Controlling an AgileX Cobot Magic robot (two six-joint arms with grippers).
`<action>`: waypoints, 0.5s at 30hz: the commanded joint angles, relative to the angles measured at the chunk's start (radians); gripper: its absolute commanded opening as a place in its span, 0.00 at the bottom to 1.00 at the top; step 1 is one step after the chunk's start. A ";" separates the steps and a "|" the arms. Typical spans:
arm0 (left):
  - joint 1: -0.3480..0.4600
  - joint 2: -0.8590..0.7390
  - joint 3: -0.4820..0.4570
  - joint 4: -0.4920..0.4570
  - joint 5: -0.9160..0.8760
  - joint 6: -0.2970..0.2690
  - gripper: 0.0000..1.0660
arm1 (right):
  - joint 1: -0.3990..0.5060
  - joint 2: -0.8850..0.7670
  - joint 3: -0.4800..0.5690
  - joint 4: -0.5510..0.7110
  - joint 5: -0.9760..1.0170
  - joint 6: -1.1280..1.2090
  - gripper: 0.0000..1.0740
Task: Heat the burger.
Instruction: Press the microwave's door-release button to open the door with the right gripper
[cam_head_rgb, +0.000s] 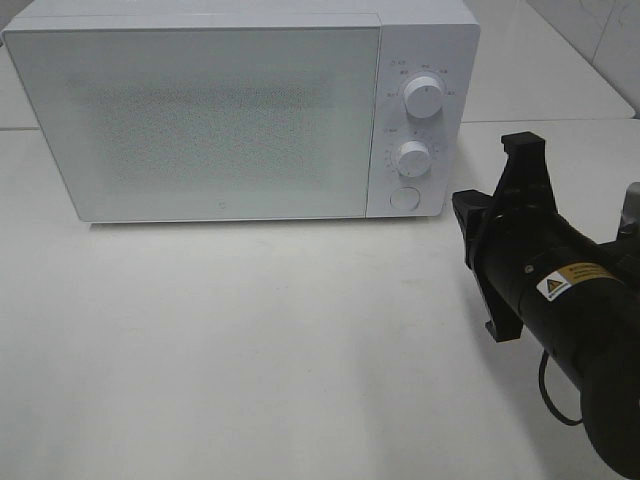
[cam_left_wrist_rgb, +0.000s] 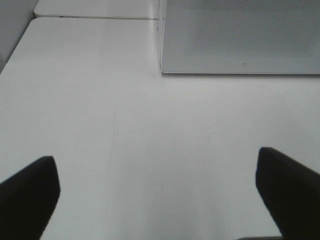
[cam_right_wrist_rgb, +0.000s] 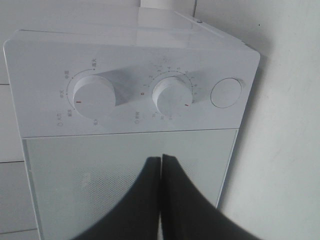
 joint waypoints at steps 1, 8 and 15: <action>-0.001 -0.007 0.003 -0.001 -0.013 0.000 0.94 | 0.003 0.002 -0.002 -0.007 0.045 0.069 0.00; -0.001 -0.007 0.003 -0.001 -0.013 0.000 0.94 | 0.000 0.058 -0.042 0.015 0.087 0.078 0.00; -0.001 -0.007 0.003 -0.001 -0.013 0.000 0.94 | -0.007 0.136 -0.082 0.018 0.090 0.109 0.00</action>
